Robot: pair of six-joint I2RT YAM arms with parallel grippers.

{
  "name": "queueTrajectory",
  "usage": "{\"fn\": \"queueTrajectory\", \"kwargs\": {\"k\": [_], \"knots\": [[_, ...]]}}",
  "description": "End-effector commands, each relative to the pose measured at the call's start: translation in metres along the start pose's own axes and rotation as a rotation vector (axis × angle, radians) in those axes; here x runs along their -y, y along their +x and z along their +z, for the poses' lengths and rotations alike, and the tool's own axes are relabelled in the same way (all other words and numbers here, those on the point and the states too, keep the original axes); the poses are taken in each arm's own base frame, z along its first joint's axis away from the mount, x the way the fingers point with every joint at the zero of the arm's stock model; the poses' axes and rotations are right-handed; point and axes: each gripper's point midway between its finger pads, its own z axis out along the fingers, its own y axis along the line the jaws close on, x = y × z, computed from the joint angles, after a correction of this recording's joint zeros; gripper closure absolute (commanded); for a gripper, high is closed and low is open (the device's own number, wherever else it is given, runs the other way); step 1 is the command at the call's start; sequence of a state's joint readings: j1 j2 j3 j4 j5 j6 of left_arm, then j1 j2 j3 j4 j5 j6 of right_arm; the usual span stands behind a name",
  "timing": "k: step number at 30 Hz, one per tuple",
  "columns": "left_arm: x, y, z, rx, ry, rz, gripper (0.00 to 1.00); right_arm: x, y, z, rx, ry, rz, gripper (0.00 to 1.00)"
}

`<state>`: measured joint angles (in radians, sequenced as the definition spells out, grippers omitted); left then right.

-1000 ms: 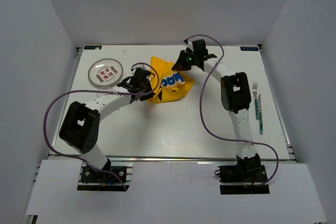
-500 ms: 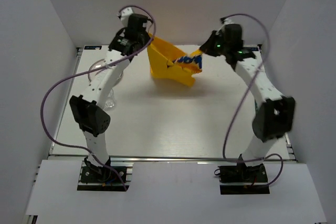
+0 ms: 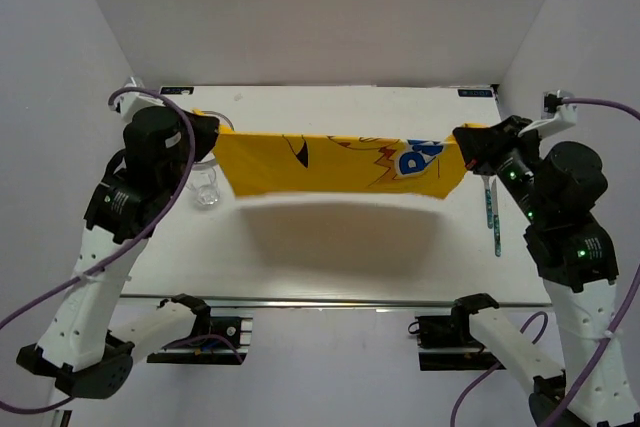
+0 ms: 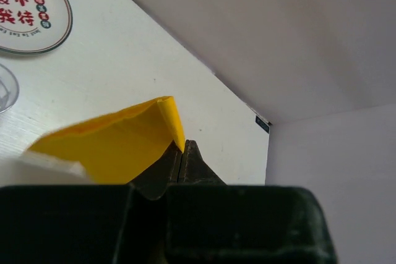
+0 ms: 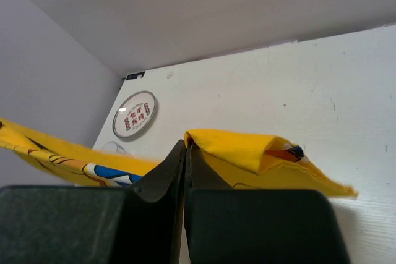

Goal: Set the dinner table for one person

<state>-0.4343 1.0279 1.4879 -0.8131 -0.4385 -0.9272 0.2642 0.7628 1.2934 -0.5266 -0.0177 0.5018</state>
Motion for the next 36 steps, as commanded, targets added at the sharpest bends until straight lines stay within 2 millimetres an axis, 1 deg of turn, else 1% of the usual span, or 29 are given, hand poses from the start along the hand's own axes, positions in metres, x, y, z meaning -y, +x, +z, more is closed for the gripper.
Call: {"fn": "queueTrajectory", "kwargs": {"k": [1,4,5,6,7,8,9,10,11,12,13,15,18,21,22,23,24,25,26,27,28,29,30,31,32,33,34,35,36], "knots": [[0.001,0.014,0.031,-0.038,-0.055,-0.015,1.0,0.027,-0.003,0.016,-0.028,0.153,-0.032,1.0],[0.022,0.032,0.052,-0.12,-0.006,-0.012,1.0,0.03,-0.005,0.045,-0.052,0.164,-0.049,1.0],[0.029,0.047,0.07,-0.172,-0.001,0.006,1.0,0.026,-0.015,0.051,-0.035,0.157,-0.06,1.0],[0.048,0.033,0.074,-0.154,0.036,0.003,1.0,0.03,-0.015,0.074,-0.051,0.169,-0.065,1.0],[0.058,0.034,0.084,-0.167,0.048,0.015,1.0,0.03,-0.021,0.085,-0.051,0.169,-0.076,1.0],[0.057,0.05,0.11,-0.219,0.015,0.037,1.0,0.018,-0.044,0.092,-0.012,0.142,-0.092,1.0],[0.066,0.043,0.121,-0.211,0.03,0.059,1.0,0.027,-0.035,0.121,-0.069,0.165,-0.097,1.0],[0.097,0.018,0.118,-0.165,0.102,0.052,1.0,0.028,-0.042,0.132,-0.071,0.169,-0.102,1.0],[0.095,0.027,0.144,-0.185,0.077,0.065,1.0,0.027,-0.047,0.142,-0.081,0.164,-0.101,1.0],[0.106,0.019,0.151,-0.174,0.121,0.088,1.0,0.024,-0.06,0.162,-0.07,0.158,-0.107,1.0],[0.118,0.012,0.153,-0.158,0.16,0.091,1.0,0.032,-0.067,0.167,-0.069,0.181,-0.103,1.0],[0.129,-0.009,0.164,-0.095,0.232,0.079,1.0,0.026,-0.079,0.184,-0.055,0.147,-0.103,1.0],[0.138,-0.024,0.168,-0.052,0.291,0.09,1.0,0.027,-0.085,0.197,-0.059,0.108,-0.107,1.0],[0.136,-0.023,0.164,-0.038,0.314,0.101,1.0,0.035,-0.081,0.194,-0.073,0.108,-0.101,1.0],[0.133,-0.022,0.161,-0.035,0.32,0.105,1.0,0.047,-0.057,0.198,-0.124,0.121,-0.087,1.0],[0.114,-0.001,0.173,-0.06,0.297,0.111,1.0,0.047,-0.057,0.198,-0.098,0.099,-0.091,1.0],[0.116,-0.009,0.155,-0.032,0.332,0.102,1.0,0.041,-0.058,0.186,-0.074,0.077,-0.089,1.0],[0.107,0.002,0.155,-0.045,0.333,0.098,1.0,0.059,-0.023,0.189,-0.141,0.092,-0.07,1.0],[0.08,0.03,0.165,-0.08,0.312,0.087,1.0,0.055,-0.026,0.181,-0.106,0.07,-0.081,1.0],[0.07,0.041,0.163,-0.09,0.316,0.078,1.0,0.06,-0.016,0.178,-0.115,0.071,-0.078,1.0],[0.063,0.044,0.151,-0.089,0.326,0.06,1.0,0.08,0.026,0.177,-0.194,0.093,-0.056,1.0],[0.056,0.055,0.149,-0.098,0.333,0.029,1.0,0.082,0.035,0.175,-0.188,0.08,-0.052,1.0],[0.015,0.092,0.156,-0.164,0.253,0.027,1.0,0.081,0.043,0.165,-0.186,0.07,-0.042,1.0],[0.003,0.096,0.146,-0.163,0.241,0.006,1.0,0.082,0.06,0.16,-0.212,0.053,-0.016,1.0],[-0.016,0.108,0.145,-0.177,0.193,-0.026,1.0,0.096,0.097,0.146,-0.268,0.074,0.01,1.0],[-0.057,0.138,0.142,-0.229,0.106,-0.028,1.0,0.099,0.108,0.139,-0.267,0.074,0.025,1.0],[-0.067,0.143,0.128,-0.236,0.092,-0.05,1.0,0.103,0.123,0.131,-0.285,0.077,0.058,1.0],[-0.084,0.151,0.121,-0.242,0.057,-0.055,0.89,0.112,0.152,0.111,-0.313,0.089,0.079,0.6],[-0.126,0.182,0.11,-0.316,-0.041,-0.041,0.56,0.113,0.162,0.101,-0.315,0.089,0.102,0.31]]}}
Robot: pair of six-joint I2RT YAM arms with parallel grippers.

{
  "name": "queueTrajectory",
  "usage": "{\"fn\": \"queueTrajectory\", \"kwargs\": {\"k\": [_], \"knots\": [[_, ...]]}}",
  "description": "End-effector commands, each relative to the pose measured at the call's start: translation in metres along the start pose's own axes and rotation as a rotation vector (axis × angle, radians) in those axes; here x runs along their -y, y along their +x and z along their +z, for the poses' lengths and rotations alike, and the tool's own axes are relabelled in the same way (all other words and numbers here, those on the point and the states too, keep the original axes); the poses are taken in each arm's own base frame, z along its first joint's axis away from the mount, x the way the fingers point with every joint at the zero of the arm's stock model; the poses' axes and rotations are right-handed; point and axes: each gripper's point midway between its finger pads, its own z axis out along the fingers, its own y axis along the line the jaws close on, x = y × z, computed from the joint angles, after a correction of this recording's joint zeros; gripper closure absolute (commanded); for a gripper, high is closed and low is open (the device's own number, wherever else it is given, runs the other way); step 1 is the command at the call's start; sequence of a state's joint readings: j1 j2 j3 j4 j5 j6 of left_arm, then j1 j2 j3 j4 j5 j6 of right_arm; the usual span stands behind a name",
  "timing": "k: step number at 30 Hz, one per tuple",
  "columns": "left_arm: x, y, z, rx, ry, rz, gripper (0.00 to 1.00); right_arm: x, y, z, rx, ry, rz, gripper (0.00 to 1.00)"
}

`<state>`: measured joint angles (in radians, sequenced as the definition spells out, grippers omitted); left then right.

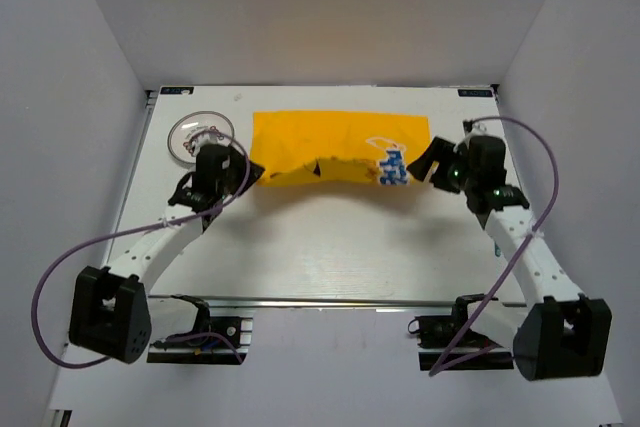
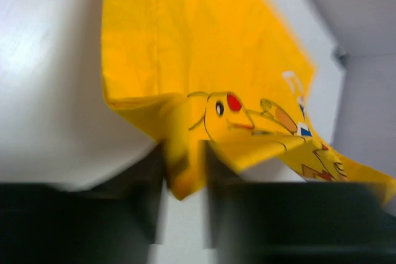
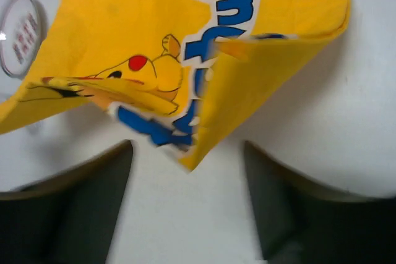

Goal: Set the dinner table for one person

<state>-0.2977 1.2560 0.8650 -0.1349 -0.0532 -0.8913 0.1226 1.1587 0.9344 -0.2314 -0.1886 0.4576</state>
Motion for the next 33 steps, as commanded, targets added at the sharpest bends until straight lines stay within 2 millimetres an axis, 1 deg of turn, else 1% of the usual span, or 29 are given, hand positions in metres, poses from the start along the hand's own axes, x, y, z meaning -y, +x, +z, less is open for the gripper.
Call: {"fn": "queueTrajectory", "kwargs": {"k": [1,2,4,6,7,8,9,10,11,12,13,14,15,16,17,18,19,20,21,22,23,24,25,27,28,30,31,32,33], "knots": [[-0.04,0.032,-0.031,-0.026,-0.062,-0.101,0.44,-0.01,0.018,-0.022,0.079,-0.1,0.033,0.11],[-0.053,0.047,-0.039,-0.074,-0.09,-0.11,0.35,-0.002,0.038,-0.032,0.079,-0.097,0.045,0.11],[-0.093,0.074,-0.06,-0.154,-0.23,-0.1,0.24,0.002,0.052,-0.043,0.087,-0.093,0.051,0.11],[-0.094,0.06,-0.081,-0.093,-0.242,-0.081,0.19,0.001,0.048,-0.059,0.121,-0.079,0.031,0.11],[-0.086,0.047,-0.093,-0.067,-0.229,-0.047,0.05,0.0,0.045,-0.063,0.123,-0.076,0.02,0.11],[-0.07,0.03,-0.105,-0.007,-0.17,-0.031,0.02,-0.006,0.034,-0.067,0.137,-0.08,-0.001,0.11],[-0.055,0.016,-0.109,0.035,-0.116,-0.016,0.02,-0.007,0.032,-0.067,0.123,-0.073,-0.005,0.11],[-0.032,-0.001,-0.117,0.074,-0.046,0.018,0.02,-0.004,0.035,-0.057,0.086,-0.059,-0.002,0.11],[-0.021,-0.004,-0.115,0.064,-0.014,0.026,0.02,-0.007,0.028,-0.054,0.084,-0.066,-0.011,0.11],[-0.004,-0.012,-0.11,0.074,0.04,0.044,0.02,-0.005,0.028,-0.046,0.058,-0.056,-0.01,0.11],[0.013,-0.016,-0.105,0.067,0.09,0.052,0.02,0.004,0.038,-0.025,-0.019,-0.022,0.002,0.11],[0.013,-0.004,-0.078,-0.007,0.063,0.066,0.02,0.012,0.041,-0.014,-0.062,0.018,-0.01,0.11],[0.027,0.006,-0.064,-0.08,0.116,0.078,0.02,0.02,0.048,0.003,-0.167,0.079,0.009,0.11],[0.049,-0.004,-0.053,-0.1,0.141,0.083,0.02,0.026,0.049,0.013,-0.207,0.118,0.011,0.11],[0.054,0.0,-0.037,-0.147,0.113,0.092,0.02,0.034,0.047,0.02,-0.22,0.179,0.006,0.11],[0.019,0.032,0.002,-0.302,-0.051,0.109,0.02,0.033,0.047,0.036,-0.261,0.2,-0.006,0.11],[0.013,0.04,0.016,-0.353,-0.119,0.13,0.02,0.039,0.053,0.038,-0.304,0.235,-0.007,0.11],[0.037,0.019,0.029,-0.339,-0.124,0.141,0.02,0.044,0.053,0.042,-0.319,0.27,-0.033,0.11],[-0.002,0.054,0.051,-0.484,-0.289,0.179,0.02,0.041,0.057,0.052,-0.354,0.283,-0.051,0.11],[-0.001,0.062,0.058,-0.517,-0.312,0.213,0.02,0.047,0.06,0.054,-0.369,0.32,-0.071,0.11],[0.01,0.056,0.068,-0.507,-0.316,0.232,0.02,0.048,0.064,0.056,-0.385,0.336,-0.094,0.11],[-0.007,0.077,0.075,-0.57,-0.387,0.267,0.02,0.055,0.075,0.063,-0.431,0.356,-0.111,0.11],[-0.017,0.073,0.081,-0.544,-0.434,0.288,0.02,0.053,0.075,0.068,-0.44,0.362,-0.127,0.11],[-0.026,0.082,0.085,-0.548,-0.473,0.305,0.02,0.062,0.09,0.077,-0.509,0.387,-0.138,0.11],[-0.036,0.085,0.088,-0.547,-0.503,0.313,0.02,0.06,0.09,0.081,-0.514,0.39,-0.152,0.11],[-0.045,0.096,0.092,-0.566,-0.523,0.338,0.02,0.07,0.101,0.091,-0.557,0.419,-0.158,0.11],[-0.055,0.109,0.097,-0.601,-0.55,0.354,0.02,0.068,0.097,0.098,-0.553,0.416,-0.159,0.11],[-0.06,0.113,0.099,-0.615,-0.568,0.359,0.02,0.073,0.096,0.102,-0.552,0.443,-0.169,0.11],[-0.064,0.114,0.102,-0.624,-0.585,0.367,0.02,0.082,0.103,0.108,-0.587,0.478,-0.175,0.11]]}}
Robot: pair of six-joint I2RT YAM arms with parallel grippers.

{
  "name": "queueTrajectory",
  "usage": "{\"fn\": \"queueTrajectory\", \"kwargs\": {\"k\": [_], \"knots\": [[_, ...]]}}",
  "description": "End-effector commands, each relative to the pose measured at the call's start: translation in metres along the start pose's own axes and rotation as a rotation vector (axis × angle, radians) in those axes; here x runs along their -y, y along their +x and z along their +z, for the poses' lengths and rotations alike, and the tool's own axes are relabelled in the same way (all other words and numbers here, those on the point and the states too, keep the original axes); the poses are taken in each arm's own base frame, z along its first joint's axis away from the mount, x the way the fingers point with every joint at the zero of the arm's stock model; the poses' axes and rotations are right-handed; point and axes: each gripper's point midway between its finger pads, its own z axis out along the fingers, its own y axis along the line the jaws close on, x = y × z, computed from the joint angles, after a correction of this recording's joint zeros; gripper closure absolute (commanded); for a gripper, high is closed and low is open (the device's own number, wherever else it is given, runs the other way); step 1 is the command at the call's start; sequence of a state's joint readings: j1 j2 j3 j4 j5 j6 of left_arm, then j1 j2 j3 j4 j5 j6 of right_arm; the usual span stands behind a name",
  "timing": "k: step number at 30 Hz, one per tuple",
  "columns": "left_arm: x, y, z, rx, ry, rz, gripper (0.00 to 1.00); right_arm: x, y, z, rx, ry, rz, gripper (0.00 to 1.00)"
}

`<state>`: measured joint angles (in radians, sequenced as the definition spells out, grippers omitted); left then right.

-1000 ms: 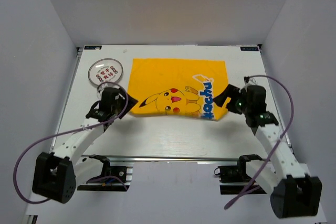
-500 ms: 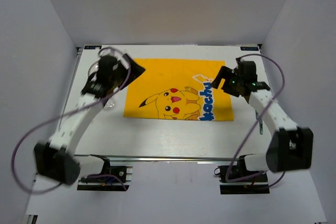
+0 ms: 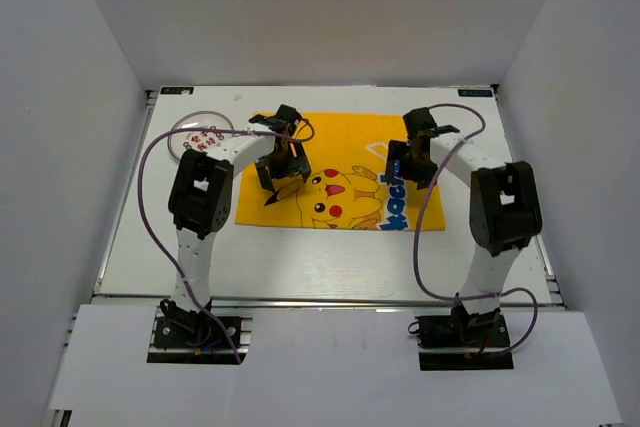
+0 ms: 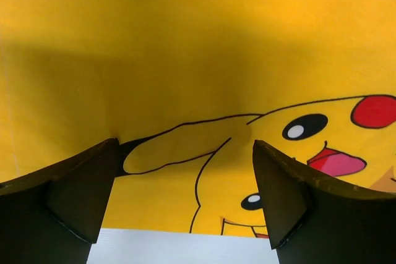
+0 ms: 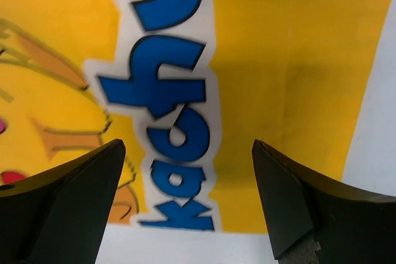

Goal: Set the dinner table for one person

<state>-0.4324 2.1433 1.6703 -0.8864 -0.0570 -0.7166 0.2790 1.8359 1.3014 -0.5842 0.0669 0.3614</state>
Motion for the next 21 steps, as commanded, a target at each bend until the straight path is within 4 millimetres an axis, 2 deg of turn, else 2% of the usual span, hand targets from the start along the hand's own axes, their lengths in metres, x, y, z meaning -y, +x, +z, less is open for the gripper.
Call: {"fn": "queueTrajectory", "kwargs": {"k": [1,2,4,5,6,11,12,14,15,18,19,20,21], "knots": [[-0.006,-0.002,0.001,0.001,-0.068,0.039,0.02,0.013,-0.008,0.015,-0.036,0.102,-0.041,0.11],[-0.009,0.001,0.012,-0.013,-0.086,0.041,0.02,0.014,-0.022,0.015,-0.012,0.117,-0.038,0.11],[-0.009,0.003,0.018,-0.022,-0.092,0.034,0.02,0.018,-0.018,0.036,-0.075,0.147,-0.056,0.11],[-0.01,0.004,0.022,-0.027,-0.098,0.032,0.02,0.018,-0.036,0.034,-0.045,0.154,-0.054,0.11],[-0.01,0.004,0.024,-0.027,-0.101,0.026,0.02,0.02,-0.033,0.048,-0.078,0.17,-0.059,0.11],[-0.009,-0.001,0.026,-0.005,-0.105,0.003,0.02,0.02,-0.046,0.073,-0.111,0.161,-0.048,0.11],[-0.011,-0.002,0.028,0.0,-0.122,0.0,0.02,0.011,-0.061,0.072,-0.08,0.148,-0.052,0.11],[-0.006,-0.012,0.026,0.025,-0.122,-0.003,0.02,0.014,-0.064,0.081,-0.109,0.161,-0.057,0.11],[-0.009,-0.017,0.03,0.028,-0.128,-0.006,0.02,0.008,-0.079,0.076,-0.078,0.151,-0.055,0.11],[-0.003,-0.039,0.029,0.048,-0.119,-0.004,0.02,0.004,-0.08,0.069,-0.069,0.129,-0.038,0.11],[-0.001,-0.044,0.028,0.06,-0.125,0.003,0.02,0.003,-0.075,0.077,-0.071,0.124,-0.036,0.11],[0.0,-0.048,0.028,0.068,-0.128,0.02,0.02,0.0,-0.077,0.069,-0.042,0.106,-0.036,0.11],[-0.003,-0.051,0.034,0.072,-0.15,0.026,0.02,0.002,-0.073,0.07,-0.043,0.105,-0.024,0.11]]}}
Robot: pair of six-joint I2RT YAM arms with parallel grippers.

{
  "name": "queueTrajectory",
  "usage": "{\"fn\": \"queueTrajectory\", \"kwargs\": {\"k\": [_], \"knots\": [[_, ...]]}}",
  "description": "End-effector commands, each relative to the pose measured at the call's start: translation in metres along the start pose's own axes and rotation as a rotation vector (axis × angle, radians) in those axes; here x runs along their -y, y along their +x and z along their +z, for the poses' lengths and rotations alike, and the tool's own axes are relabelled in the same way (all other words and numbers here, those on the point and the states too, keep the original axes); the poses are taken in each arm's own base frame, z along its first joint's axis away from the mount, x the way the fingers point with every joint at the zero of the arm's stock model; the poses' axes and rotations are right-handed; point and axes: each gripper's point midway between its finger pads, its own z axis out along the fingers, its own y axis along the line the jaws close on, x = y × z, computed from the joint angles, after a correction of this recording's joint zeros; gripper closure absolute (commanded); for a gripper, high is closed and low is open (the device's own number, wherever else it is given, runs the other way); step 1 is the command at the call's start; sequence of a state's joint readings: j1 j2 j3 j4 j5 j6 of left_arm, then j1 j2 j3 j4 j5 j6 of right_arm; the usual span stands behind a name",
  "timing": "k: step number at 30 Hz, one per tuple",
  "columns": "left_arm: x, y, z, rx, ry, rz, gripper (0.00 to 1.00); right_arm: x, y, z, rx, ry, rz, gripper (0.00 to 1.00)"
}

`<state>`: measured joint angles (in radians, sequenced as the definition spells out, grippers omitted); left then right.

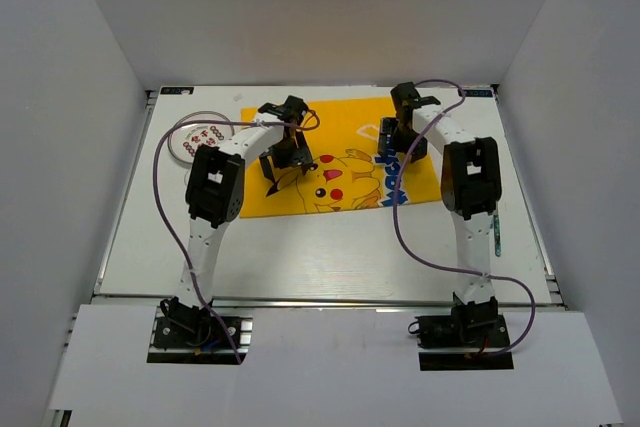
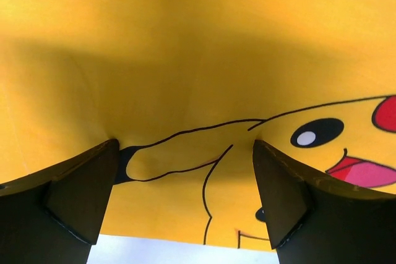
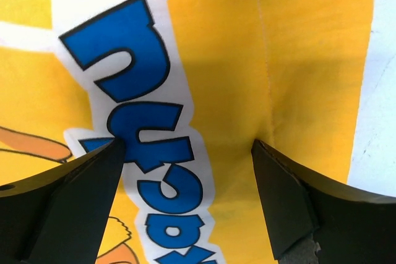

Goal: Set the dinner table for one person

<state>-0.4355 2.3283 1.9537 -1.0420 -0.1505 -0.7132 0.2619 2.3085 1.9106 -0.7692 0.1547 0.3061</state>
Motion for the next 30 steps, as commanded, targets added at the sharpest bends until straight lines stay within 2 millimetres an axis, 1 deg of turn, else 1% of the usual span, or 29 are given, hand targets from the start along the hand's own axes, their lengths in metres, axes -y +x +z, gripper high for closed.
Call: {"fn": "queueTrajectory", "kwargs": {"k": [1,2,3,4,5,6,7,9,10,11,13,14,17,18,21,22,23,24,25,26,27,29,30], "knots": [[-0.006,-0.024,0.019,0.058,-0.048,0.014,0.02,0.008,0.023,0.009,-0.048,0.0,0.024,0.11],[-0.002,-0.031,0.016,0.076,-0.038,0.02,0.02,0.009,0.025,0.011,-0.054,0.004,0.024,0.11],[-0.005,-0.036,0.018,0.08,-0.04,0.009,0.02,0.011,0.027,0.012,-0.063,0.008,0.028,0.11],[-0.004,-0.037,0.019,0.077,-0.042,0.008,0.02,0.009,0.028,0.013,-0.067,0.005,0.027,0.11],[-0.003,-0.038,0.018,0.08,-0.036,0.005,0.02,0.009,0.027,0.014,-0.065,0.002,0.028,0.11],[-0.006,-0.04,0.019,0.078,-0.036,-0.005,0.02,0.007,0.025,0.014,-0.058,-0.002,0.025,0.11],[-0.005,-0.042,0.017,0.086,-0.031,-0.007,0.02,0.008,0.02,0.015,-0.05,-0.001,0.023,0.11],[-0.006,-0.04,0.017,0.081,-0.03,-0.008,0.02,0.008,0.017,0.015,-0.058,0.004,0.02,0.11],[-0.006,-0.039,0.017,0.079,-0.025,-0.009,0.02,0.008,0.017,0.02,-0.065,0.008,0.011,0.11],[-0.004,-0.039,0.015,0.081,-0.014,-0.014,0.02,0.006,0.007,0.017,-0.045,0.004,0.011,0.11],[-0.004,-0.038,0.015,0.08,-0.009,-0.014,0.02,0.009,0.008,0.02,-0.061,0.016,0.011,0.11],[-0.004,-0.039,0.015,0.084,-0.009,-0.016,0.02,0.009,0.005,0.019,-0.055,0.011,0.011,0.11],[-0.001,-0.041,0.012,0.088,0.001,-0.019,0.02,0.008,0.006,0.017,-0.048,0.011,0.004,0.11],[-0.001,-0.042,0.011,0.09,0.003,-0.02,0.02,0.011,0.004,0.017,-0.042,0.013,0.008,0.11],[0.001,-0.046,0.004,0.105,0.011,-0.024,0.02,0.011,0.006,0.01,-0.05,0.011,0.013,0.11],[0.001,-0.048,0.001,0.112,0.015,-0.025,0.02,0.01,0.002,0.002,-0.028,0.0,0.017,0.11],[0.002,-0.05,-0.002,0.119,0.02,-0.024,0.02,0.008,0.001,-0.002,-0.015,-0.007,0.017,0.11],[0.002,-0.052,-0.006,0.129,0.022,-0.024,0.02,0.008,0.007,-0.002,-0.023,-0.016,0.021,0.11],[0.003,-0.054,-0.01,0.133,0.024,-0.025,0.02,0.007,0.002,-0.011,0.002,-0.023,0.026,0.11],[0.005,-0.059,-0.016,0.149,0.033,-0.026,0.02,0.007,0.001,-0.016,0.008,-0.029,0.034,0.11],[0.006,-0.063,-0.025,0.163,0.04,-0.028,0.02,0.006,-0.005,-0.026,0.032,-0.034,0.034,0.11],[0.008,-0.068,-0.036,0.186,0.059,-0.032,0.02,0.006,-0.012,-0.038,0.058,-0.039,0.036,0.11],[0.01,-0.074,-0.051,0.214,0.081,-0.042,0.02,0.005,-0.024,-0.053,0.098,-0.047,0.037,0.11]]}}
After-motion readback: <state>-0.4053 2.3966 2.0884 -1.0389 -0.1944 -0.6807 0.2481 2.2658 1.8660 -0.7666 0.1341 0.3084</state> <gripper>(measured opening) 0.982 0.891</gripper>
